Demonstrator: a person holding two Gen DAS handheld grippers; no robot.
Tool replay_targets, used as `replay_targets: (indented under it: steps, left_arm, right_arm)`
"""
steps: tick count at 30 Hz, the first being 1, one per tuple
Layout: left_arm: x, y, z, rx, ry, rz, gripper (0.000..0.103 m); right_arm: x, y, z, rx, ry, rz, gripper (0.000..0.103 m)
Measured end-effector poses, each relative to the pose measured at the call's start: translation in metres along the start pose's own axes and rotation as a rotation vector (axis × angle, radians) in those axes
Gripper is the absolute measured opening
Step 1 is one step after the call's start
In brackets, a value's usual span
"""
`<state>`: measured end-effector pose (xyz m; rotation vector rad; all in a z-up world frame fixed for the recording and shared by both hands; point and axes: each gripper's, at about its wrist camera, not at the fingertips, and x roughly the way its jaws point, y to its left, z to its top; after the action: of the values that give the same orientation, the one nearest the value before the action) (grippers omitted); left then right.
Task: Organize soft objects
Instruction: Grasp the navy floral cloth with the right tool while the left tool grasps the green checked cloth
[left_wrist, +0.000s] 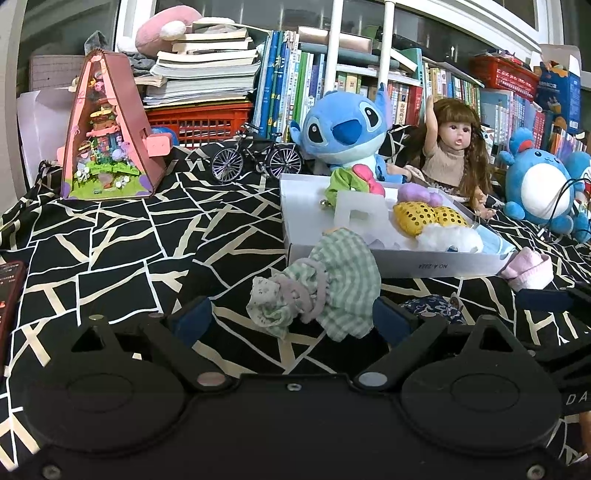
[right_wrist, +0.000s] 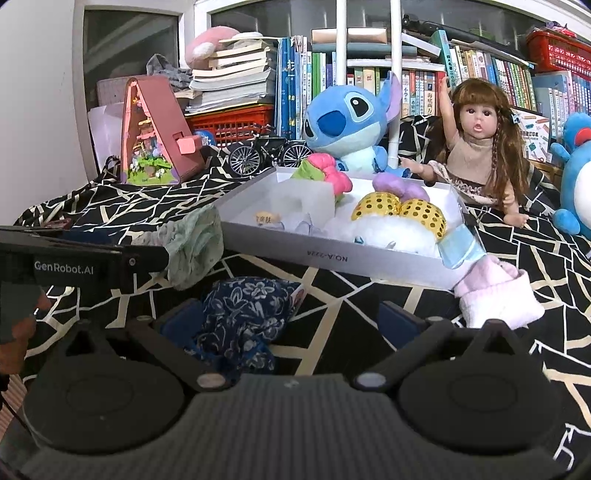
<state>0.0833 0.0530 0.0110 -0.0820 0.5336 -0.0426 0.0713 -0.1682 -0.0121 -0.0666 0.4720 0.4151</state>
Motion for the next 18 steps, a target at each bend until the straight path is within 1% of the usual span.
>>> replay_targets:
  steps: [18]
  left_arm:
    - [0.0037,0.0016,-0.0064,-0.019,0.025,0.01,0.094]
  right_arm:
    - [0.0049,0.0057,-0.0089,-0.024,0.033,0.011,0.103]
